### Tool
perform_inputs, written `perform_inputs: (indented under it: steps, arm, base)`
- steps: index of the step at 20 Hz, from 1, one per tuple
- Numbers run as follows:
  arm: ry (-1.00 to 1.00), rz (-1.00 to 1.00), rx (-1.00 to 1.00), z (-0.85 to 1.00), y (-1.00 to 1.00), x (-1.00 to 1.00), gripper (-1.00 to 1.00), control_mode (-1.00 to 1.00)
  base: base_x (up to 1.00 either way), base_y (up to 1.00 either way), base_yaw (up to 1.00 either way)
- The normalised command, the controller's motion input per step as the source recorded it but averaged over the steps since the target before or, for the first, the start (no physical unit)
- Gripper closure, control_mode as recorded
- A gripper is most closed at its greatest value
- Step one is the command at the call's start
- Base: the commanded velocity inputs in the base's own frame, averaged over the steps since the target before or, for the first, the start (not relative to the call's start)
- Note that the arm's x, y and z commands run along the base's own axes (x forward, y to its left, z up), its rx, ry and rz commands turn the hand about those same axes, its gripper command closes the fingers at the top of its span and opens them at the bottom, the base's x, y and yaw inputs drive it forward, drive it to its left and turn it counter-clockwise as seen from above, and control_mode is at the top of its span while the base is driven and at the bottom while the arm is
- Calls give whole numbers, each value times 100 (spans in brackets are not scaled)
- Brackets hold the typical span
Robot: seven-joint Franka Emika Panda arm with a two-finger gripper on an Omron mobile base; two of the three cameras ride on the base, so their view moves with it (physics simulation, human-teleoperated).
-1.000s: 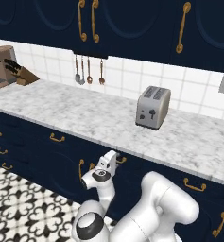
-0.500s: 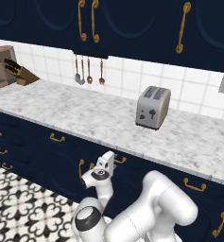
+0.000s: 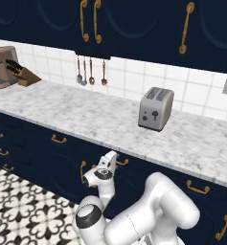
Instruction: Take a straw from the drawer in front and place it inside the glass cup on the dining counter.
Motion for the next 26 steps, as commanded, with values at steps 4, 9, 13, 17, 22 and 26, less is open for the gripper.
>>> perform_inputs:
  steps: [4, 9, 13, 17, 22, 26]
  arm:
    - [8, 3, 0, -66, 0, 31, 100, -100]
    - [16, 5, 0, -83, 0, 31, 100, -100]
    - [14, 6, 0, -98, 0, 31, 100, -100]
    - [5, 9, 0, -100, 30, 36, 100, -100]
    - [2, 2, 1, -100, 73, 49, 100, -100]
    - [14, 0, 19, -100, 58, 37, 100, -100]
  base:
    - [0, 0, 0]
    - [0, 0, 0]
    - [0, 0, 0]
    - [0, 0, 0]
    - [0, 0, 0]
    - [0, 0, 0]
